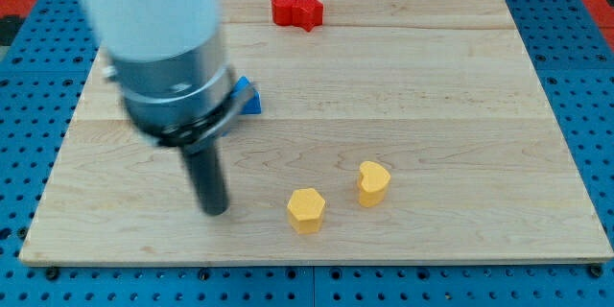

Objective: Drag the yellow blocks towards the bottom right corner

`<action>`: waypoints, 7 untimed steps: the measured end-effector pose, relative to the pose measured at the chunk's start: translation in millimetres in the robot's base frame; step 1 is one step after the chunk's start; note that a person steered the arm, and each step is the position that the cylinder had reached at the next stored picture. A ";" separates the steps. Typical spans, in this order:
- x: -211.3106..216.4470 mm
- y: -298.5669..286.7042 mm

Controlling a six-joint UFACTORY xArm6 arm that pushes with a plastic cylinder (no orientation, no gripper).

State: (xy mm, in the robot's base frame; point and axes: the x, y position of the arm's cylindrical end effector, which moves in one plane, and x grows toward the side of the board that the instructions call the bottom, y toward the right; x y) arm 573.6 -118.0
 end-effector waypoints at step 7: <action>-82.3 261.2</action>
State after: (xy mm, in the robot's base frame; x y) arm 491.3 143.1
